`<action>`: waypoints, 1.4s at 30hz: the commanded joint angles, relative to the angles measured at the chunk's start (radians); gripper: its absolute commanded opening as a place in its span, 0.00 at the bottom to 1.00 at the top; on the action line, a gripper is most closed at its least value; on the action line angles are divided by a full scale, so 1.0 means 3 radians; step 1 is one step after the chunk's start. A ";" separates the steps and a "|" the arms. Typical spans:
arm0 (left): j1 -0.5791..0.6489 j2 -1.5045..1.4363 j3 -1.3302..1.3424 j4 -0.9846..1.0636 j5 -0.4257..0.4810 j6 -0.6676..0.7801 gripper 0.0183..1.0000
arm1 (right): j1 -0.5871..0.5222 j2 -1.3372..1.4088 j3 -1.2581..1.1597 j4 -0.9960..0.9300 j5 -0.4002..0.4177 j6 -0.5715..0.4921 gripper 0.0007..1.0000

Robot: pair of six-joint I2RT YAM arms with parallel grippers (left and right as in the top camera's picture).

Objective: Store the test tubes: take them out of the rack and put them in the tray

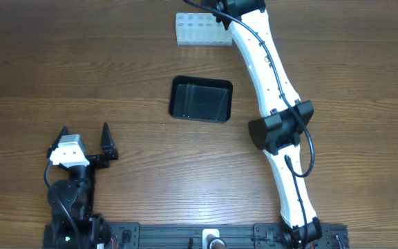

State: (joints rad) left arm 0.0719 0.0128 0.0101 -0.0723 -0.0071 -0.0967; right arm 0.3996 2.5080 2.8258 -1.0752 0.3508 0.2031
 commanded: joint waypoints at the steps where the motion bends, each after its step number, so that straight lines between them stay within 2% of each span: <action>1: 0.0014 -0.0027 -0.0014 -0.0010 0.0034 0.0037 1.00 | 0.0086 0.0029 0.0245 -0.0412 -0.0184 0.0329 0.11; 9: 0.0014 -0.0025 -0.0014 -0.0010 0.0034 0.0037 1.00 | 0.0164 0.0031 0.0286 -0.1221 -0.0535 0.0829 0.09; 12: 0.0014 -0.0025 -0.0014 -0.0010 0.0034 0.0037 1.00 | 0.0155 0.0032 0.0267 -0.1485 -0.0571 0.1043 0.09; 19: 0.0014 -0.0025 -0.0014 -0.0010 0.0034 0.0037 1.00 | 0.0139 0.0038 0.0167 -0.1962 -0.0718 0.1169 0.08; 31: 0.0014 -0.0025 -0.0014 -0.0010 0.0034 0.0037 1.00 | 0.0215 0.0038 -0.0376 -0.1918 -0.0795 0.1169 0.10; 37: 0.0014 -0.0025 -0.0014 -0.0010 0.0034 0.0037 1.00 | 0.0282 0.0038 -0.0628 -0.1773 -0.0970 0.1169 0.10; 42: 0.0014 -0.0025 -0.0014 -0.0009 0.0034 0.0037 1.00 | 0.0294 0.0038 -0.0778 -0.1710 -0.0994 0.1170 0.10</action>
State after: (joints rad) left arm 0.0719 0.0128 0.0101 -0.0723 -0.0071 -0.0967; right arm 0.4816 2.5084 2.6179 -1.5913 0.0708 0.5461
